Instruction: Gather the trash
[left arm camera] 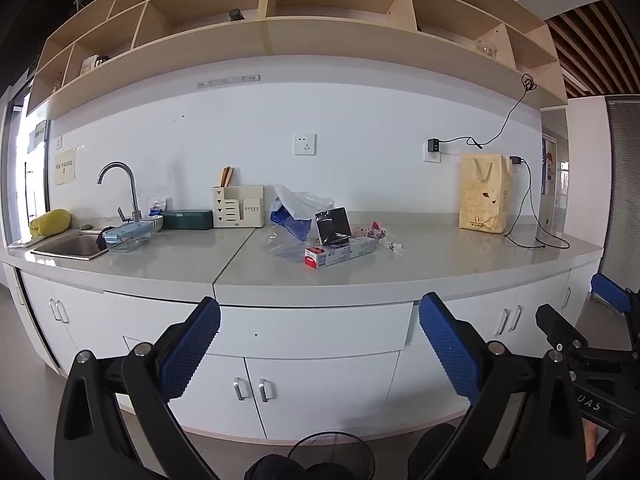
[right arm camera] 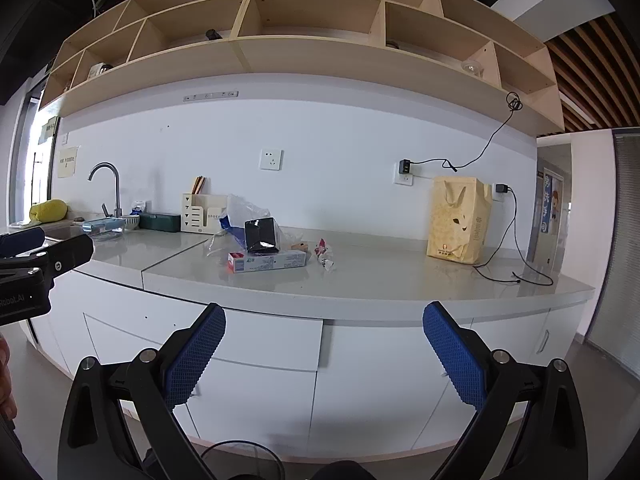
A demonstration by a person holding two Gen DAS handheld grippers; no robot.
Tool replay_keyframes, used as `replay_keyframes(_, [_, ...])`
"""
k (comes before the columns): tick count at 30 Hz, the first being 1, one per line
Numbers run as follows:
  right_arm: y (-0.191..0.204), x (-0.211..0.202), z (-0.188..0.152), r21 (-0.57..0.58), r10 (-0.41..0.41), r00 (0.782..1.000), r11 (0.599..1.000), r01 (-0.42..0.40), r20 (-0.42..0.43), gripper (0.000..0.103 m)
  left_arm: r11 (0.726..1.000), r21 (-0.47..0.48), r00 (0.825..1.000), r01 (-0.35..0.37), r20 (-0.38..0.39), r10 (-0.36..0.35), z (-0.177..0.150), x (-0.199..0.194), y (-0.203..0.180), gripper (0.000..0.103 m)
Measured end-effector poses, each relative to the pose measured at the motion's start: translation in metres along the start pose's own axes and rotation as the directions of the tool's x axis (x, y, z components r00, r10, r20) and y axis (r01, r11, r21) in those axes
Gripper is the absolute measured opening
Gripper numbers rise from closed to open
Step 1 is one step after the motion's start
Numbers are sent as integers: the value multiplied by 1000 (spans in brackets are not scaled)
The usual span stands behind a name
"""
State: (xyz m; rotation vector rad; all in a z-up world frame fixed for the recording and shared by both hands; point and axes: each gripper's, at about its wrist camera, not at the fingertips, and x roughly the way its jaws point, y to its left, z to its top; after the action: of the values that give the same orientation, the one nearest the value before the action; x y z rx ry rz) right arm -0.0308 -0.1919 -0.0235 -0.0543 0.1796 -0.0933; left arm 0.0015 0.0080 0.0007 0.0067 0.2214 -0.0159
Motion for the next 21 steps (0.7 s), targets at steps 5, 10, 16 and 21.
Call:
replay_keyframes(5, [-5,8,0,36,48,998,998,-47,-45,100,1000,-10,1000,-3,4,3,2,-1,-1,99])
replay_keyframes(10, [-6,14,-2,41,40,997,998,-38,-64,100,1000,-10,1000,-5,6,5,2,-1,-1,99])
replay_keyframes(16, [-6,14,-3,28,18,998,999,-17,-53,100,1000,-1,1000,4,4,-4,-2,-1,-2,99])
replay_keyframes(21, [-6,13,-5,18,13,999,1000,-12,-47,100,1000,8,1000,10,3,-10,-3,-1,-4,99])
